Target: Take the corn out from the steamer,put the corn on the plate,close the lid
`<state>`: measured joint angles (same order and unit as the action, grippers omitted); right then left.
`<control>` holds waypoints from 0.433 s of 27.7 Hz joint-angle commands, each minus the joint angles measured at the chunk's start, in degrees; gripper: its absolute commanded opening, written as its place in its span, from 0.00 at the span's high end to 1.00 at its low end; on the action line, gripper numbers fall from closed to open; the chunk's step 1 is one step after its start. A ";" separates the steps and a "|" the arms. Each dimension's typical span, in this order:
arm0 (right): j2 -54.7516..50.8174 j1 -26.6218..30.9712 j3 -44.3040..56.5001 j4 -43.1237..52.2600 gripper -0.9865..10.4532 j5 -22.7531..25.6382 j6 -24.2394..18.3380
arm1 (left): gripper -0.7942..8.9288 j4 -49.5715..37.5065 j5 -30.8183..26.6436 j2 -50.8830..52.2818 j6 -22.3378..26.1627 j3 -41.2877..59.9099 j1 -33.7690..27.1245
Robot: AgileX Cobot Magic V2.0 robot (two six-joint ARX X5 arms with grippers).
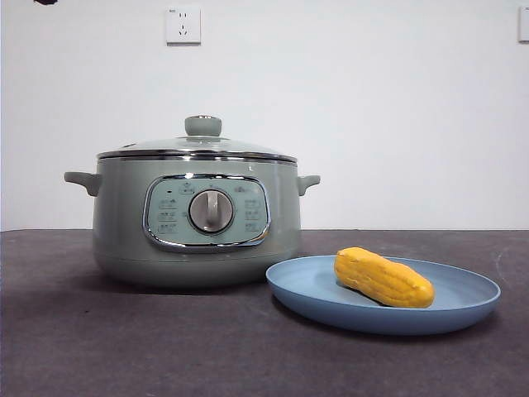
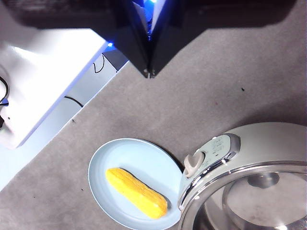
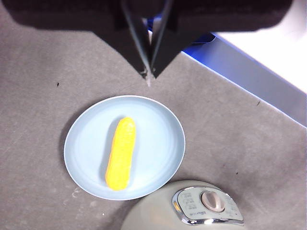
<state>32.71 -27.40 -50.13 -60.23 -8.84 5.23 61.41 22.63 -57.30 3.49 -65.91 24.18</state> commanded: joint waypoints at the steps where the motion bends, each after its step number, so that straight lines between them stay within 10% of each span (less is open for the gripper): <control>1: -0.13 -0.13 0.26 0.24 0.91 0.17 -0.13 | 0.92 -0.09 -0.02 0.02 0.83 0.04 0.20; 12: -0.13 -0.13 0.26 0.24 0.91 0.17 -0.13 | 0.92 -1.90 -0.13 0.02 0.85 0.04 0.20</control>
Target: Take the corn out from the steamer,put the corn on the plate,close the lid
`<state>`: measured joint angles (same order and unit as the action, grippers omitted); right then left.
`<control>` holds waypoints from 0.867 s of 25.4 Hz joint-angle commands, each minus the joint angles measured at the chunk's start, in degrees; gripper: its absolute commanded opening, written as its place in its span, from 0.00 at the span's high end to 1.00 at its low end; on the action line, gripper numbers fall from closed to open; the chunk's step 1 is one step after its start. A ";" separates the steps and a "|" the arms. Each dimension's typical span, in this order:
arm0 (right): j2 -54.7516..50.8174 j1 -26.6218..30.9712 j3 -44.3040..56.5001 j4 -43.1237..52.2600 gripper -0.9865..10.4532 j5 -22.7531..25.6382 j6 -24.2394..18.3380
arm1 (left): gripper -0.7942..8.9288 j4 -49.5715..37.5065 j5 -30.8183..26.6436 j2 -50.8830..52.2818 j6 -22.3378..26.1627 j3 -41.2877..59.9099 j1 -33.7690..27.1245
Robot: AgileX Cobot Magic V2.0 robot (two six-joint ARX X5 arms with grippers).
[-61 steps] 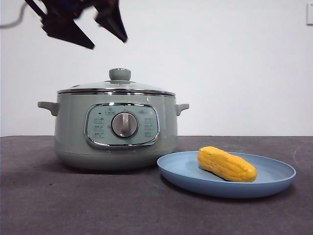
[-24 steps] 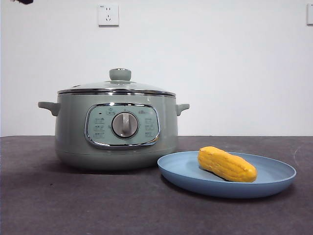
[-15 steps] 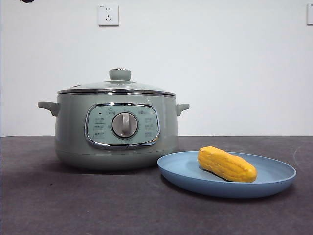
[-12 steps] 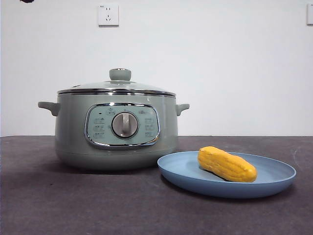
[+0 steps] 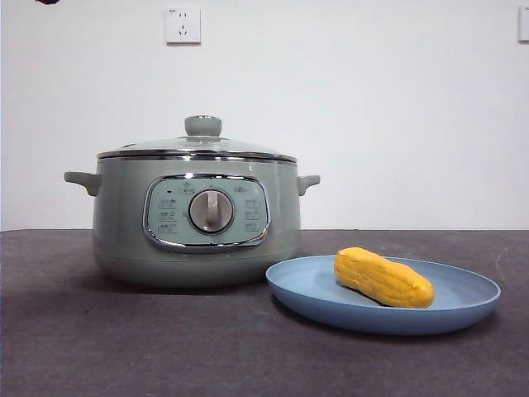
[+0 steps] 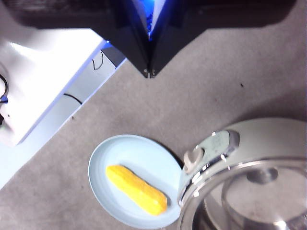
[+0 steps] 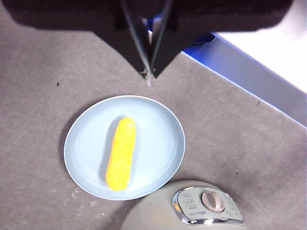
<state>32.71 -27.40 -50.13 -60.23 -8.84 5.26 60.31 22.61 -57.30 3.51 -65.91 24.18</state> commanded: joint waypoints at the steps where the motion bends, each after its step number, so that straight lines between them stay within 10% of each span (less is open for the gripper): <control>1: -0.13 -0.13 0.26 0.24 0.91 0.17 -0.15 | 0.92 -0.94 -0.09 0.02 0.85 0.04 0.20; 22: -0.13 -0.13 0.26 0.24 0.91 0.17 -0.15 | 0.92 -39.19 -4.15 12.13 8.63 4.92 -13.27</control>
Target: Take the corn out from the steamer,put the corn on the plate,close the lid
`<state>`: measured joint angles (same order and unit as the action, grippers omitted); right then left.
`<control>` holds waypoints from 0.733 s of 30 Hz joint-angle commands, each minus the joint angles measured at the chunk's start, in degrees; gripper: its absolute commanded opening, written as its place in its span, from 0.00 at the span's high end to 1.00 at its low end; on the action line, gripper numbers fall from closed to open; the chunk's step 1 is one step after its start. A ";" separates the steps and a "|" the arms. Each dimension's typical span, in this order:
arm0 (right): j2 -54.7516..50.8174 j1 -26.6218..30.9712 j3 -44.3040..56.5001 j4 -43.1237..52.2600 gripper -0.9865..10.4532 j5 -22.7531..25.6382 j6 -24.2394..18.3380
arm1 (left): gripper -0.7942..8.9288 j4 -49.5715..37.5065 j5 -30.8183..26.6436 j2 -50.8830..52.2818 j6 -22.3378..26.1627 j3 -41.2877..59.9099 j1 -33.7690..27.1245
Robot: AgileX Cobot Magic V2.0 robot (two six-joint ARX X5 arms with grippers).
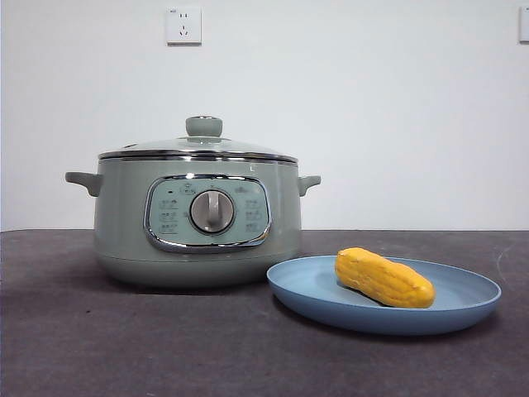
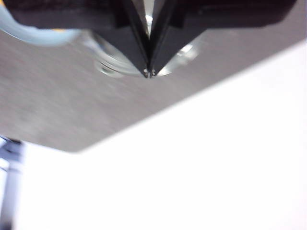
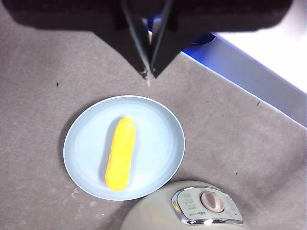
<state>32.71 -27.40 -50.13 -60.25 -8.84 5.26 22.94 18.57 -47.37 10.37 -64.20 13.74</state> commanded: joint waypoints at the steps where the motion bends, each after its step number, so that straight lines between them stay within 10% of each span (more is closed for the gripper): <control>1: -0.13 -0.13 0.26 0.26 0.91 0.17 -0.15 | 0.92 -3.17 -0.28 3.85 1.99 4.90 -4.26; 22: -0.13 -0.13 0.26 0.26 0.91 0.17 -0.15 | 0.92 -22.01 -6.73 37.18 -0.44 58.69 -16.41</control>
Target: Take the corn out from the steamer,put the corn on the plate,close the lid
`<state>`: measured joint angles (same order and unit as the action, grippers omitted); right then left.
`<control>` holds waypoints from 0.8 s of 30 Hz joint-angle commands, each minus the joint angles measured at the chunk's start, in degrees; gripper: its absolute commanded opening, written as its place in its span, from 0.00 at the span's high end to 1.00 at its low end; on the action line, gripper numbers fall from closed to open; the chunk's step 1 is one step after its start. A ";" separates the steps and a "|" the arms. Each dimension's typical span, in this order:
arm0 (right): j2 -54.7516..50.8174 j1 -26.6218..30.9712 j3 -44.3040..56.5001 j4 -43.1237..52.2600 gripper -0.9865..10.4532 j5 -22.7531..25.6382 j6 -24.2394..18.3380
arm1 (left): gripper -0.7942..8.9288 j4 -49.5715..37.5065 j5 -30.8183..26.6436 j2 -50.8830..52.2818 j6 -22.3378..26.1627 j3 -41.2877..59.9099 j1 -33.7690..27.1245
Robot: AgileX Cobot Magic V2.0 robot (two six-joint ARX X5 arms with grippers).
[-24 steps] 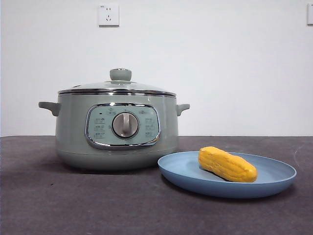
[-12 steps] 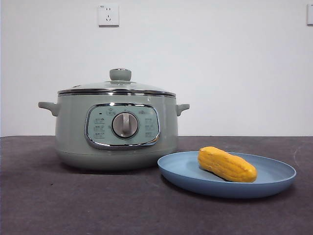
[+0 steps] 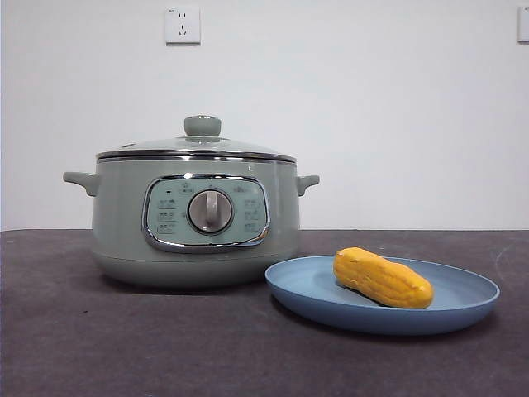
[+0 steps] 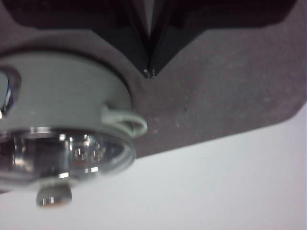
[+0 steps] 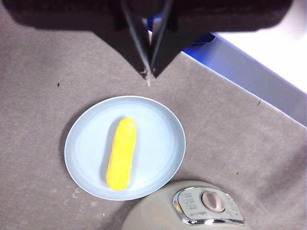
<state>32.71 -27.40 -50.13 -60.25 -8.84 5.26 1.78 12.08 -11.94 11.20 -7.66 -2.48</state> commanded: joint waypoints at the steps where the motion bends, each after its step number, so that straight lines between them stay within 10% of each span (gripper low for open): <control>1: -0.13 -0.13 0.26 0.26 0.91 0.17 -0.15 | 0.92 -0.68 -0.26 2.75 -1.75 3.32 -0.20; 24: -0.13 -0.13 0.26 0.17 0.91 0.17 -0.15 | 0.92 8.09 -1.90 11.82 -3.32 7.45 -0.20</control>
<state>32.71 -27.40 -50.13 -60.38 -8.82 5.23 9.98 10.00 -0.27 8.32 -0.97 -2.50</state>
